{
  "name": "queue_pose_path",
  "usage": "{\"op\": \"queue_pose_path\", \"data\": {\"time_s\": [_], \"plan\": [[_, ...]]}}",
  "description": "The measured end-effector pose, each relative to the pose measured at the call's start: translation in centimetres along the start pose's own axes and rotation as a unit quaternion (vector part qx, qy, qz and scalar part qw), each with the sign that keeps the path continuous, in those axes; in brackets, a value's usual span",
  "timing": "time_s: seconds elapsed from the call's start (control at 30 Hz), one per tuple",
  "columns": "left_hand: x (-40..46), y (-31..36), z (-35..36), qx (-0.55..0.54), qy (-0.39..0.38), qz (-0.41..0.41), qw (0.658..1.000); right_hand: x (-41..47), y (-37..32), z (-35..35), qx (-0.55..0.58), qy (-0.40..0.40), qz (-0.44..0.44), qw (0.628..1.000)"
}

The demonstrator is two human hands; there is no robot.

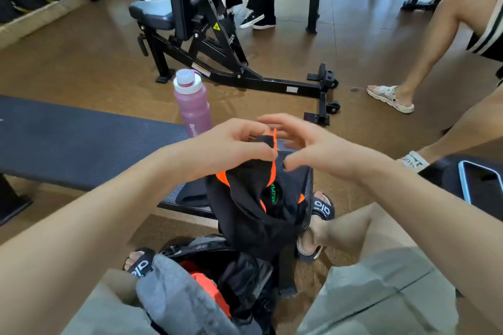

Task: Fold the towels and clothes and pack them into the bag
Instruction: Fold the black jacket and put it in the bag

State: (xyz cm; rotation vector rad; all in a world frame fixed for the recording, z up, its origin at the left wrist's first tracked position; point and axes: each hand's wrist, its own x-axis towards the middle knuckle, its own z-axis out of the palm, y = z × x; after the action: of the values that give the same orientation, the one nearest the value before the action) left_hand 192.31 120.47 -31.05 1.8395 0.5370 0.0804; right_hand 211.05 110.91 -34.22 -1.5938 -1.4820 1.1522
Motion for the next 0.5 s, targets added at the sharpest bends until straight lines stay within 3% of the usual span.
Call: {"op": "queue_pose_path", "data": {"time_s": [0.07,0.17,0.3,0.4,0.5], "plan": [[-0.2,0.9,-0.1,0.05,-0.035,0.003,0.998,0.5,0.3,1.5,-0.005,-0.062,0.005,0.998],[-0.2,0.9,-0.7,0.127,-0.041,0.0,0.991,0.8,0.1,3.2,-0.048,-0.061,0.013,0.997],[-0.7,-0.8,-2.8,0.237,0.002,-0.01,0.971,1.9,-0.7,1.3,-0.248,0.098,-0.022,0.963],[-1.3,-2.8,-4.9,0.365,0.075,-0.015,0.928,2.1,-1.8,-0.7,-0.196,0.203,-0.046,0.958],[-1.6,-3.8,-6.3,0.401,0.201,0.041,0.893,2.2,-3.2,-1.3,-0.114,0.271,-0.08,0.953]]}}
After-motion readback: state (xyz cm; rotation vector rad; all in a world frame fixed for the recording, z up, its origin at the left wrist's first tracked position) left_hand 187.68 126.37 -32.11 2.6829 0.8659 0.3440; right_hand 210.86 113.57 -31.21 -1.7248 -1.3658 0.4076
